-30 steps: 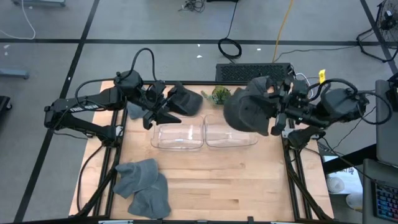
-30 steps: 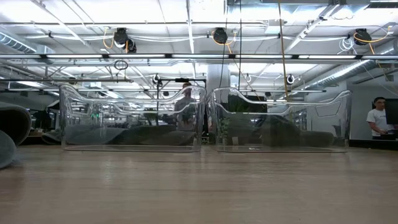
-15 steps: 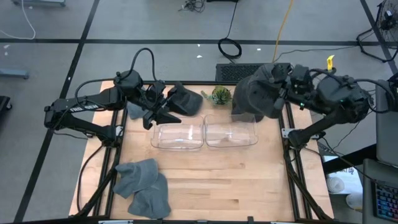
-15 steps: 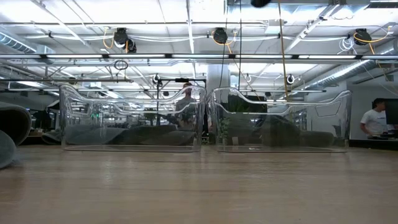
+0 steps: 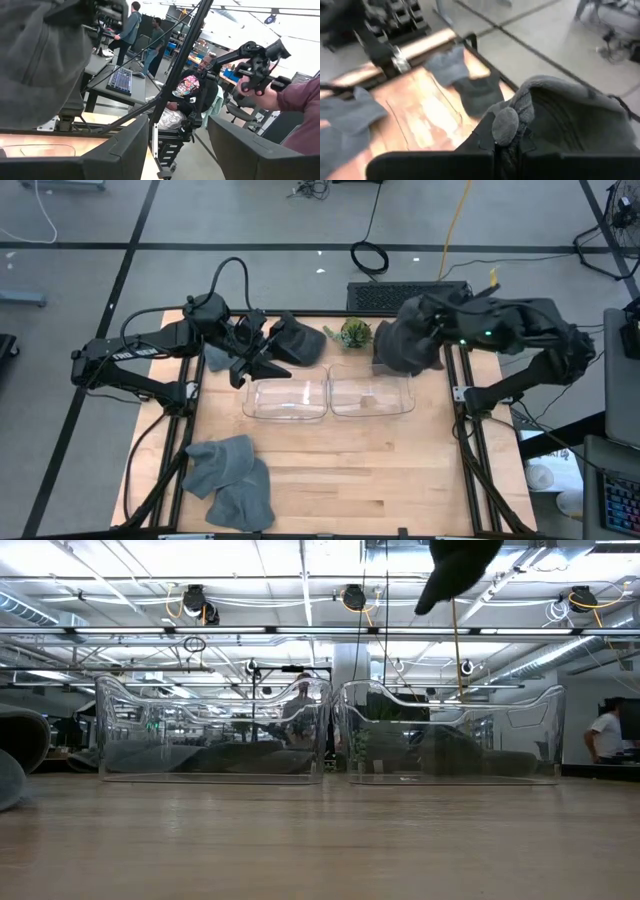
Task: Pick & Place hat
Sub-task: Put the bottom black cap into the right transparent bin
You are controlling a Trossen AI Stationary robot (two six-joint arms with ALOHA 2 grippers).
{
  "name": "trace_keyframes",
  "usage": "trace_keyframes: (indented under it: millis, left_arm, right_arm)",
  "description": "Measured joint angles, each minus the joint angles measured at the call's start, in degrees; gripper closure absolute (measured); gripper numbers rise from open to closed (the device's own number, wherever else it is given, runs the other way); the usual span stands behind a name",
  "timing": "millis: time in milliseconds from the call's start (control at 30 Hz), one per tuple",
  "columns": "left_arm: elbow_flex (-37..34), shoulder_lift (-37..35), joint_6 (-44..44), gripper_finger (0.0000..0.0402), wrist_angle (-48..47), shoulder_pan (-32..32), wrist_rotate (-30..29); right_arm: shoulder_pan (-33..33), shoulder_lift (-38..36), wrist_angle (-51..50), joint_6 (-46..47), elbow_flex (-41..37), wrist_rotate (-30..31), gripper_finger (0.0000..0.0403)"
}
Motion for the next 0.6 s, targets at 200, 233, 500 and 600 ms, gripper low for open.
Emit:
trace_keyframes:
  millis: [200, 233, 500, 600]
  left_arm:
    - [0.0, 0.0, 0.05, 0.0188, -0.02, 0.02, -0.02]
    - [0.0, 0.0, 0.04, 0.0189, 0.0, 0.02, -0.04]
    - [0.0, 0.0, 0.08, 0.0195, -0.02, 0.02, -0.13]
    - [0.0, 0.0, 0.08, 0.0193, -0.02, 0.0, -0.13]
  right_arm:
    - [-1.74, 2.74, -5.68, 1.49, -0.06, -0.16, 0.0403]
    - [-1.83, 3.14, -6.52, 1.98, -0.07, -0.17, 0.0403]
    - [-2.16, 5.52, -10.58, 5.34, -0.19, -0.09, 0.0403]
    - [-2.14, 5.54, -10.58, 7.61, -2.33, -0.06, 0.0403]
